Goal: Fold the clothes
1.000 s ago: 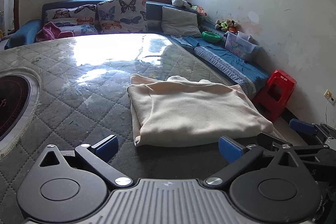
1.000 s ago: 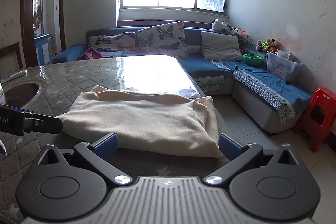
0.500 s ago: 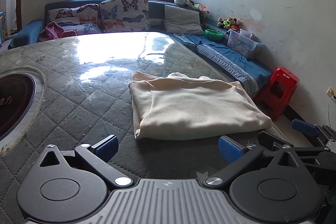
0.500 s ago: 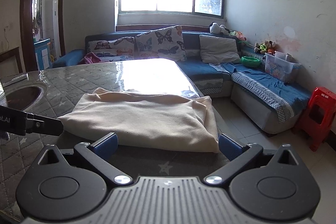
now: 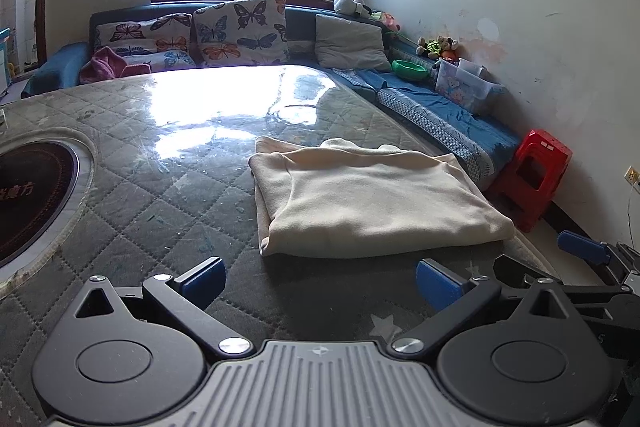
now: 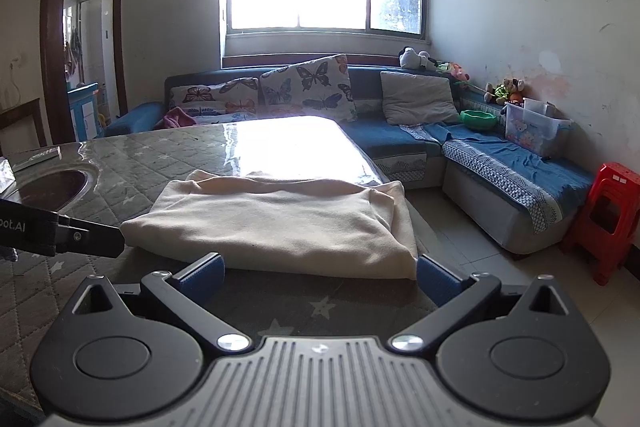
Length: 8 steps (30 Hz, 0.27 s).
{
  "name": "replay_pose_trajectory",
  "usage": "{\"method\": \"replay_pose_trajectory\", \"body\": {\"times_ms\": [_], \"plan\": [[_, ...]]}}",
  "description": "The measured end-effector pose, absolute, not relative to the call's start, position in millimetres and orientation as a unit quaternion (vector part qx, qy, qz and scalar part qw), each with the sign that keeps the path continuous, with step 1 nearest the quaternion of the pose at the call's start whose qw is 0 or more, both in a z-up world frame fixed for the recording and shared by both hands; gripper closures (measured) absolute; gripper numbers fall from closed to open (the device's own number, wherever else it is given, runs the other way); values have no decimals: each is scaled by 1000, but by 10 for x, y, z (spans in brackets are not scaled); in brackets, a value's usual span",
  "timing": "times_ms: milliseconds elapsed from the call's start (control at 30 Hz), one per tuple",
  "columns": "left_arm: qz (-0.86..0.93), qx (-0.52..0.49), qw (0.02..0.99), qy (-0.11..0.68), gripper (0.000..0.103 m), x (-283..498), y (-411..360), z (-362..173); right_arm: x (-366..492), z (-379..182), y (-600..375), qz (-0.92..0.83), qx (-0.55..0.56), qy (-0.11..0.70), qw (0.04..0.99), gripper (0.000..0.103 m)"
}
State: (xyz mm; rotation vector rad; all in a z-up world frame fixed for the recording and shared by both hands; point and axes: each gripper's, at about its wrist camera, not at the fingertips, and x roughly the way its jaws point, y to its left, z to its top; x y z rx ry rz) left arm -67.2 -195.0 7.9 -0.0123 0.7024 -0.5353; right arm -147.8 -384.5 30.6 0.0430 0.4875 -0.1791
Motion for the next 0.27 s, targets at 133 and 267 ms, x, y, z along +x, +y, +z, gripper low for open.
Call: {"method": "replay_pose_trajectory", "body": {"times_ms": [133,267], "plan": [[-259,-4,907,333,0,-722,-1951,94,-1519,319,-3810,-85,21,238,967,0],[-259,-3,908,328,0,-763,-1949,114,-1552,340,-3778,-81,21,235,968,0]]}}
